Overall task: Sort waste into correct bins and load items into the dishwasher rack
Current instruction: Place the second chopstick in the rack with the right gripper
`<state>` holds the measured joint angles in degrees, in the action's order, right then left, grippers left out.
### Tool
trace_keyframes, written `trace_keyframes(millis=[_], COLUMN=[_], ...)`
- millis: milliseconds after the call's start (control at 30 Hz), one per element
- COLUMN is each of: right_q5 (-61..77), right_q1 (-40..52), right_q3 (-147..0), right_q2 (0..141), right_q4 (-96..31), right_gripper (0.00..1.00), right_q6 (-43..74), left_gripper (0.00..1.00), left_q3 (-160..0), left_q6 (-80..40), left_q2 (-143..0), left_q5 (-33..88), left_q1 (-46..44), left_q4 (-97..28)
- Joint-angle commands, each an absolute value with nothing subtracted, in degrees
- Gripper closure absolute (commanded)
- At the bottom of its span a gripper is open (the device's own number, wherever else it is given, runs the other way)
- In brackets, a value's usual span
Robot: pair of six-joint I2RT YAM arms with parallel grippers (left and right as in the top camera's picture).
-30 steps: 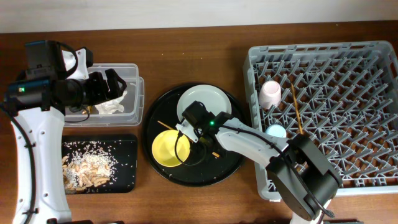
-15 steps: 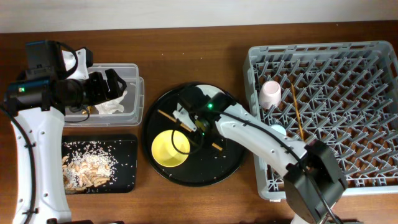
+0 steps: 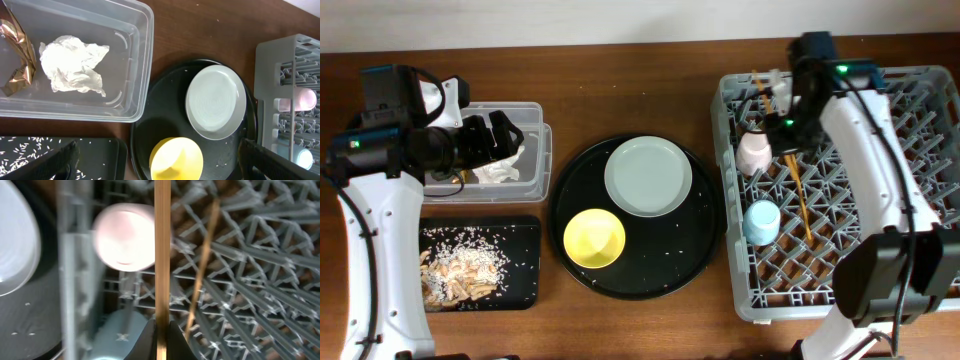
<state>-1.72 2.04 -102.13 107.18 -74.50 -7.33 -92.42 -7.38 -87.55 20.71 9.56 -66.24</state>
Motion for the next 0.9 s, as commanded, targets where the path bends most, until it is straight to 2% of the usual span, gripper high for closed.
trace_keyframes(millis=[0, 433, 467, 633, 700, 733, 800, 867], right_q5=[-1.78, -1.78, -1.76, -1.74, -1.52, 2.85, 21.06, 29.04], right_q1=[-3.42, -6.50, -6.50, -6.42, -6.39, -6.39, -6.22, -5.15], right_q3=[-101.80, -96.75, -95.35, -94.54, -94.54, -94.54, -94.56, -94.56], right_q2=[106.21, 107.48, 107.50, 107.50, 107.50, 107.50, 107.50, 107.48], right_q4=[-74.56, -71.07, -69.89, -69.17, -69.19, -69.25, -70.81, -74.22], right_gripper=[0.96, 0.95, 0.90, 0.82, 0.82, 0.82, 0.81, 0.75], right_q6=[-9.93, -8.84, -8.49, -8.49, -8.49, -8.51, -8.51, -8.54], left_gripper=[0.00, 0.00, 0.00, 0.00, 0.00, 0.00, 0.00, 0.00], left_q3=[-92.25, -92.25, -92.25, -92.25, -92.25, -92.25, -92.25, -92.25], left_q6=[-7.70, -7.70, -7.68, -7.70, -7.70, -7.70, -7.70, -7.70], left_q2=[-87.53, -87.53, -87.53, -87.53, -87.53, -87.53, -87.53, -87.53], left_q5=[20.51, 20.51, 20.51, 20.51, 20.51, 20.51, 20.51, 20.51], left_q1=[9.65, 9.65, 9.65, 9.65, 9.65, 9.65, 9.65, 9.65], left_q4=[-66.13, -66.13, -66.13, -66.13, -66.13, -66.13, -66.13, -66.13])
